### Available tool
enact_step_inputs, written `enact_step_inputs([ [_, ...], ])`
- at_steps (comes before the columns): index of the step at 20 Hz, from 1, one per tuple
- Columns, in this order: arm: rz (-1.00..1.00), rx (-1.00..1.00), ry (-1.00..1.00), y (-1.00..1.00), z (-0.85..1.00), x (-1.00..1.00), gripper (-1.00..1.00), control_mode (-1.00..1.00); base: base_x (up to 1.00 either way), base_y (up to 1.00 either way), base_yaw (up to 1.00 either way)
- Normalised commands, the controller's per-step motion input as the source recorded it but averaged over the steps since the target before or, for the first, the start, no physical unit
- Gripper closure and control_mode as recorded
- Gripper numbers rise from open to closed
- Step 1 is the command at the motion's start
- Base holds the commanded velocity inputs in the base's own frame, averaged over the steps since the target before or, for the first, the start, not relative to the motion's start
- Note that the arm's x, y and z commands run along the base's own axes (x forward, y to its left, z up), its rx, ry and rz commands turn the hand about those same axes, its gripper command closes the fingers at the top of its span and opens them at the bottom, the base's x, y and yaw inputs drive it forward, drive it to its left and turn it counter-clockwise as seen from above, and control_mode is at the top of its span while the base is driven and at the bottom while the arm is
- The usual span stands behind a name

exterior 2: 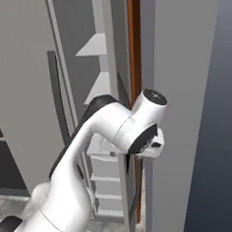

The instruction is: Store the hot dog in the freezer for long-term storage. Close the freezer door after placing the cooked food.

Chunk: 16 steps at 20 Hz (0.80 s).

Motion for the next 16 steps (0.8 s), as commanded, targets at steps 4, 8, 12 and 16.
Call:
enact_step_inputs([
  [4,0.06,0.15,-0.21,-0.31,0.00,0.44,-1.00,-1.00,0.00,0.00,0.00],
  [8,0.01,0.05,-0.13,-0.15,-0.01,0.51,-1.00,-1.00,0.00,0.00,0.00],
  [12,0.00,0.00,-0.09,-0.06,-0.01,0.57,-1.00,-1.00,0.00,0.00,0.00],
  [16,0.00,0.00,-0.02,-0.07,0.00,0.49,-1.00,-1.00,0.00,0.00,0.00],
])
